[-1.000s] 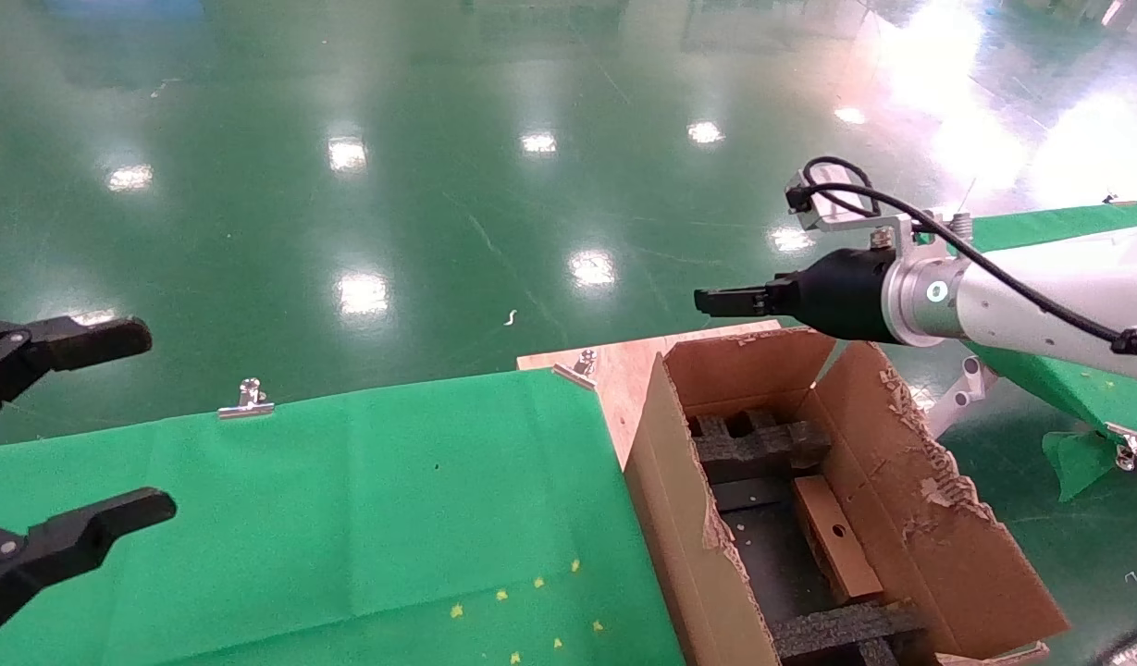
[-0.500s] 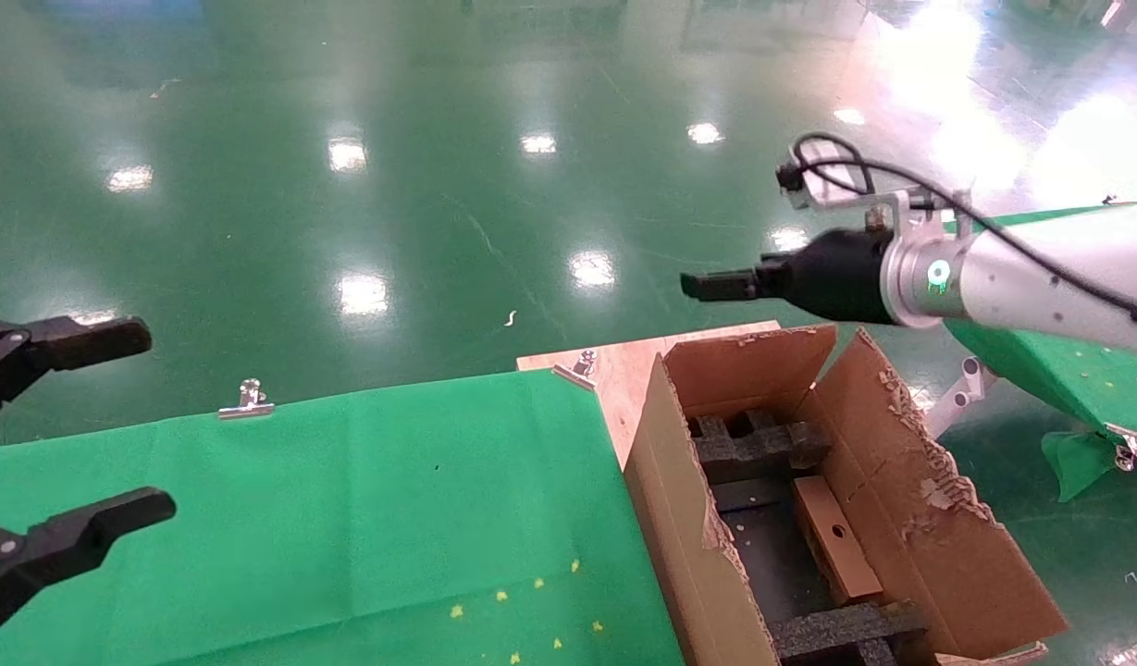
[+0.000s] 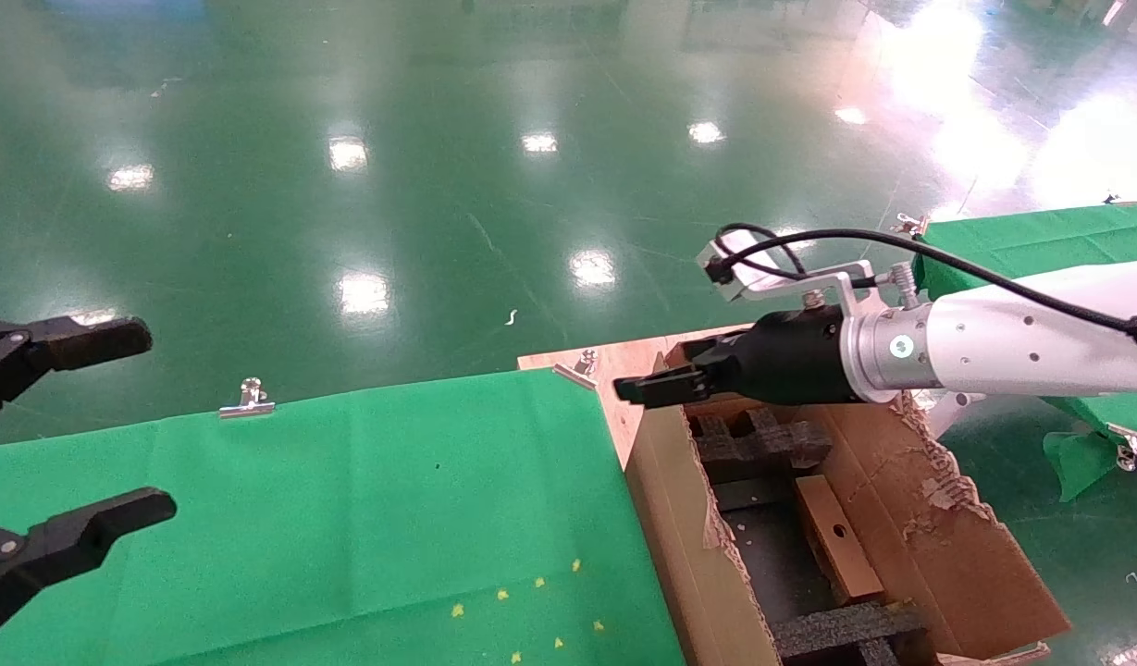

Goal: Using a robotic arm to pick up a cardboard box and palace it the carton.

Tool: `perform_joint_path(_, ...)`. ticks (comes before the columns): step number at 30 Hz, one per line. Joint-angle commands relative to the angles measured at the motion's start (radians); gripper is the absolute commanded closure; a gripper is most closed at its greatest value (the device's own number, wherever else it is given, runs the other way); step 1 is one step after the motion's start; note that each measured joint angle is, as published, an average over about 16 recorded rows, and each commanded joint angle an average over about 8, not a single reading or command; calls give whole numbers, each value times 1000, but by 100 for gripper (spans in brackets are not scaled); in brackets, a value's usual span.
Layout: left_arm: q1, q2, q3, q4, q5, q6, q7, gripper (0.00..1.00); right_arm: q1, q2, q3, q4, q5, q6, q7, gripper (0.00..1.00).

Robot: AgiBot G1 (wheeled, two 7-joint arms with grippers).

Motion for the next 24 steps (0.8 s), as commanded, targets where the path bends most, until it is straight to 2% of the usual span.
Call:
perform_joint_path(1, 0, 0, 0, 0, 0, 0, 0, 0, -25, -4, 41, -3, 37, -29, -55, 0)
perform_joint_path(24, 0, 0, 0, 0, 0, 0, 0, 0, -307, -51, 515, -37, 465, -362, -693, 0)
